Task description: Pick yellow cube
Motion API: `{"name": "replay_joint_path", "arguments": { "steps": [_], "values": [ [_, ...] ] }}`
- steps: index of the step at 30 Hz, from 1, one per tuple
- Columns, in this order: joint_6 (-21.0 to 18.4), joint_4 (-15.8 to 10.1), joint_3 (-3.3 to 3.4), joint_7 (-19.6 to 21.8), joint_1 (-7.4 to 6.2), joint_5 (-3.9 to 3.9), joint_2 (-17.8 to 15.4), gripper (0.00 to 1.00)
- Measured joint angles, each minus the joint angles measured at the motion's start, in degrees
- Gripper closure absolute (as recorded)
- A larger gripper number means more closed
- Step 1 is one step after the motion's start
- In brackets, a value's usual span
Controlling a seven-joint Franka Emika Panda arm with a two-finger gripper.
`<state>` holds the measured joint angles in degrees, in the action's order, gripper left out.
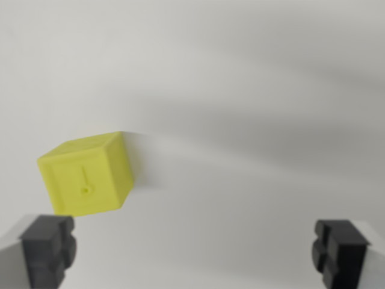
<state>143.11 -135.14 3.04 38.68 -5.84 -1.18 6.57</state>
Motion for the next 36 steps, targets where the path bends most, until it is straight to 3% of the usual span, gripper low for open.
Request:
{"name": "replay_joint_path", "arguments": {
  "steps": [21, 36],
  "values": [
    [7.88, -4.23, -0.02, -2.17, -4.01, 1.02, 4.29, 0.0],
    [13.5, -6.1, -0.05, -3.95, -7.17, 2.26, 8.46, 0.0]
  ]
}}
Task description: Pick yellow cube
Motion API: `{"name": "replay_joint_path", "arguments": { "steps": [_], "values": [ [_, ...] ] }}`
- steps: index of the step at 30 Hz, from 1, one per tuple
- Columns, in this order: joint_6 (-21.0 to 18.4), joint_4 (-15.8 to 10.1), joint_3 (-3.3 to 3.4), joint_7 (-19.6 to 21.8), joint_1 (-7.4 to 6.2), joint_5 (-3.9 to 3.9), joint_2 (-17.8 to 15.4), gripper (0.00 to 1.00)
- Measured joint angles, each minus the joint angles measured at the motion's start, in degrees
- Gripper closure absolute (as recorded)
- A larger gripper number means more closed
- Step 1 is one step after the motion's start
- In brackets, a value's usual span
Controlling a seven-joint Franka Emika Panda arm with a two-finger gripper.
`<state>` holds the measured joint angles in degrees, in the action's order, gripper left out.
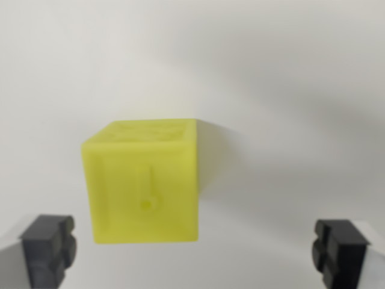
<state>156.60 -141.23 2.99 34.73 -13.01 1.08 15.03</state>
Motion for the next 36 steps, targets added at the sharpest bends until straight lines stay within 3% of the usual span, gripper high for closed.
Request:
{"name": "replay_joint_path", "arguments": {
  "steps": [14, 23, 36],
  "values": [
    [4.23, -0.98, 0.02, -2.1, -2.9, 1.62, 3.61, 0.0],
    [5.26, -0.77, 0.05, -2.46, -3.0, 2.02, 4.94, 0.0],
    [9.32, 0.66, -0.05, -3.95, -3.27, 3.98, 10.49, 0.0]
  ]
}}
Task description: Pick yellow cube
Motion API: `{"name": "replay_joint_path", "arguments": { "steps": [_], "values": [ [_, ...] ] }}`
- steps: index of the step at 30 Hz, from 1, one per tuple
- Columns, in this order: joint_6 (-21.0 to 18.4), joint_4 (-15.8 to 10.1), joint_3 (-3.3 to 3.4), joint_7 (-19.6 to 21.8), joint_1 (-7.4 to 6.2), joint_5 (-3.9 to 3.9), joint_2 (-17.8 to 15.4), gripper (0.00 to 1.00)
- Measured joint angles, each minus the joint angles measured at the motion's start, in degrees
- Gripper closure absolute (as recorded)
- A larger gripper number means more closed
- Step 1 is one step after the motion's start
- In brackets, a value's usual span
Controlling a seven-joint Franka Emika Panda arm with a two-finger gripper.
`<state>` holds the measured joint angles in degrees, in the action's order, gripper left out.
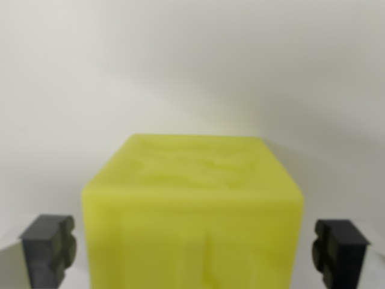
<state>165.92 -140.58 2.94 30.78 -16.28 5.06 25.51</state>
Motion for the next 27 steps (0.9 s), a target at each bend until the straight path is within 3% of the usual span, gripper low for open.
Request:
{"name": "replay_joint_path", "arguments": {
  "steps": [8, 9, 15, 27],
  "values": [
    [1.11, 0.55, 0.08, -0.81, -0.29, 1.05, 1.67, 0.0],
    [1.11, 0.55, 0.13, -0.9, -0.38, 1.17, 1.68, 1.0],
    [0.38, 0.22, 0.25, -0.69, -0.43, 0.97, 0.61, 1.0],
    [-3.36, -1.14, 0.25, 0.94, -0.01, -1.2, -4.56, 1.0]
  ]
}}
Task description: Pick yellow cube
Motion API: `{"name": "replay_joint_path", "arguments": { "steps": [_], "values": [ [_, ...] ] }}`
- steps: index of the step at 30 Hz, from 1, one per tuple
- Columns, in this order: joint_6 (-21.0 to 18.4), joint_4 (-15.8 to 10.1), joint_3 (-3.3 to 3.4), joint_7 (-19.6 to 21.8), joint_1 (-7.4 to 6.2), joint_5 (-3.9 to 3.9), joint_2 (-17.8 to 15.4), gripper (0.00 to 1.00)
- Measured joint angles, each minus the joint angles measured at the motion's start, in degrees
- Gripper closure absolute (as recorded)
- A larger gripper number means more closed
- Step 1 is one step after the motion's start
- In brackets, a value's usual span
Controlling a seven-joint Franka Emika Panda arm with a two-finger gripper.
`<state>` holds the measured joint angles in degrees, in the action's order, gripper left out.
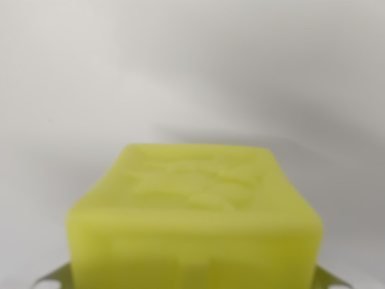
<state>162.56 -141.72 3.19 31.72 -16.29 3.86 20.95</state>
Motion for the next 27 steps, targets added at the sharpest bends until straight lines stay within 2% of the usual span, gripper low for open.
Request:
{"name": "replay_joint_path", "arguments": {
  "steps": [12, 27],
  "values": [
    [-4.05, -0.92, -0.05, 1.07, 0.34, -1.45, -4.99, 1.0],
    [-9.45, -1.44, -0.08, 1.91, 0.58, -2.6, -10.92, 1.0]
  ]
}}
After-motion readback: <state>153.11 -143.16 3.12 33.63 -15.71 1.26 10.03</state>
